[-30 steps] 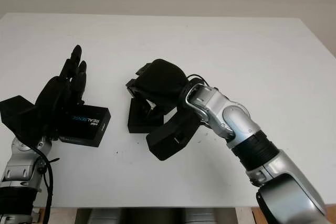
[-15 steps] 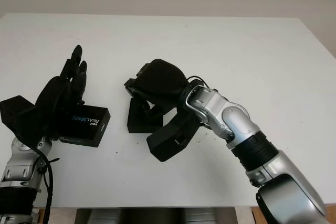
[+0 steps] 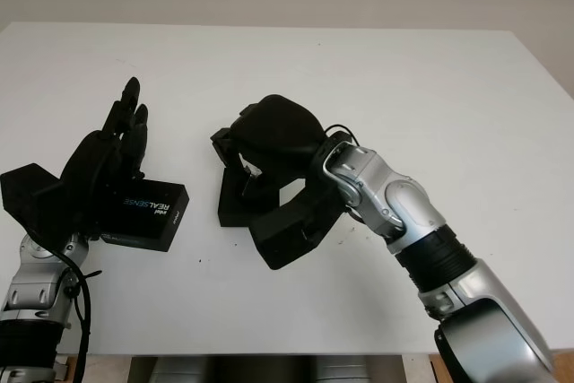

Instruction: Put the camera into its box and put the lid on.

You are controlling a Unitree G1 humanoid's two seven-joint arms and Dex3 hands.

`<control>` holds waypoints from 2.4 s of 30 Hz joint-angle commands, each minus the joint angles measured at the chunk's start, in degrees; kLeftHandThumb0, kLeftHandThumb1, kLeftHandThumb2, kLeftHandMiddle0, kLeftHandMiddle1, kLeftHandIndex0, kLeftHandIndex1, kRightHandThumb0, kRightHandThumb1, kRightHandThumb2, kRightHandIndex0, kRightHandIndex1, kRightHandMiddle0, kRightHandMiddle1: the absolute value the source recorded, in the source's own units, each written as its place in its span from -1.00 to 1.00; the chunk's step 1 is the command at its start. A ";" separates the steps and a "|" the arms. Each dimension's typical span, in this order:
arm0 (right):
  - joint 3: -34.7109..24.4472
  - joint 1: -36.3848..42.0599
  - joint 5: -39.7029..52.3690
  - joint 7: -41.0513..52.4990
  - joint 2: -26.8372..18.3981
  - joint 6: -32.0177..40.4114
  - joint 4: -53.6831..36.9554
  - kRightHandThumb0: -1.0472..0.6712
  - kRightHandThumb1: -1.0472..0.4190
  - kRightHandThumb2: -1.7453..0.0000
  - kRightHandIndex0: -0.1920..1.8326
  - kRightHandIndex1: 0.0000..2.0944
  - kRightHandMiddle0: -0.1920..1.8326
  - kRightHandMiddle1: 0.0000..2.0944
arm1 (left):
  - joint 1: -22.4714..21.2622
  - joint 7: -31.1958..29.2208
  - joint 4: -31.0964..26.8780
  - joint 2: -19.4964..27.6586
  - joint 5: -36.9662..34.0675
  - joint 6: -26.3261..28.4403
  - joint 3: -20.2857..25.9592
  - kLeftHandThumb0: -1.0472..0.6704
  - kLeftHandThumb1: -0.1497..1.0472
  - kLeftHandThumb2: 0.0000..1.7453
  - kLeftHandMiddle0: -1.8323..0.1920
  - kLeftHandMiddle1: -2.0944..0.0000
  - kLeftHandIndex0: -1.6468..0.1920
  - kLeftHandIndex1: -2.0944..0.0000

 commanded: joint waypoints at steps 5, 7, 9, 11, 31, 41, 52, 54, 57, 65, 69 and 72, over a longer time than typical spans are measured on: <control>-2.87 0.26 2.60 -0.33 -0.11 1.69 -0.40 -0.29 -0.81 0.94 -0.50 -0.43 -0.26 0.19 | 0.28 -0.39 -0.41 0.19 0.17 -0.88 -0.14 -0.77 1.00 -0.28 1.00 1.00 1.00 1.00; -3.38 0.15 3.07 -0.47 -0.15 1.82 -0.29 -0.29 -0.82 0.94 -0.59 -0.28 -0.27 0.21 | 0.15 -0.56 -0.18 0.17 0.04 -1.09 -0.08 -0.76 1.00 -0.27 1.00 1.00 1.00 1.00; -4.20 0.30 4.20 -0.42 0.04 2.19 -0.47 -0.29 -0.81 0.94 -0.61 -0.24 -0.28 0.21 | 0.07 -0.73 -0.10 0.14 -0.12 -1.06 -0.02 -0.77 1.00 -0.28 1.00 1.00 1.00 1.00; -4.72 0.34 5.13 0.14 -0.05 2.66 -0.82 -0.26 -0.83 0.93 -0.60 -0.27 -0.29 0.19 | 0.06 -0.86 -0.15 0.17 -0.10 -0.97 -0.03 -0.76 1.00 -0.28 1.00 1.00 1.00 1.00; -2.68 -3.78 6.30 13.69 -0.92 4.15 -2.30 -0.59 -0.70 0.94 -0.60 -0.89 -0.45 -0.66 | -0.42 -0.49 0.05 0.13 0.00 -0.70 0.02 -0.77 1.00 -0.31 1.00 1.00 1.00 1.00; 0.47 -7.61 3.92 15.49 -0.71 0.51 0.01 -0.76 -0.71 0.94 -0.67 -0.95 -0.52 -0.81 | 0.00 -0.28 -0.55 -0.04 -0.12 -0.20 0.08 -0.78 1.00 -0.30 1.00 1.00 1.00 1.00; 2.83 -7.92 -0.55 13.30 -0.46 -0.50 1.12 -0.78 -0.74 0.93 -0.60 -0.92 -0.31 -0.69 | 0.09 0.20 -0.56 0.04 0.55 -0.31 -0.16 -0.79 1.00 -0.30 1.00 1.00 1.00 1.00; 3.05 -7.72 -1.08 13.35 -0.45 -0.50 0.99 -0.77 -0.76 0.93 -0.60 -0.92 -0.30 -0.65 | 0.02 -0.22 -0.54 -0.03 0.20 0.02 -0.09 -0.79 1.00 -0.30 1.00 1.00 1.00 1.00; 3.29 -7.04 -2.15 12.52 -0.32 -0.17 0.67 -0.73 -0.75 0.94 -0.54 -0.92 -0.46 -0.09 | 0.08 -0.08 -0.47 -0.23 0.25 -0.51 -0.04 -0.77 1.00 -0.30 1.00 1.00 1.00 1.00; 3.69 -5.91 -4.66 11.36 -0.28 0.38 -0.12 -0.65 -0.75 0.94 -0.43 -0.89 -0.48 0.43 | 0.42 -0.15 -0.92 -0.44 -0.34 0.03 0.11 -0.78 1.00 -0.31 1.00 1.00 1.00 1.00; 3.97 -5.37 -6.25 10.08 -0.33 0.47 -0.39 -0.66 -0.76 0.94 -0.38 -0.87 -0.43 0.44 | 0.49 0.01 -0.88 -0.41 -0.37 -0.07 0.06 -0.77 1.00 -0.30 1.00 1.00 1.00 1.00; 4.34 -4.99 -7.94 8.99 -0.52 0.59 -0.77 -0.68 -0.78 0.93 -0.38 -0.88 -0.43 0.42 | 0.44 -0.24 -0.80 -0.13 -0.24 -0.14 -0.11 -0.77 1.00 -0.29 1.00 1.00 1.00 1.00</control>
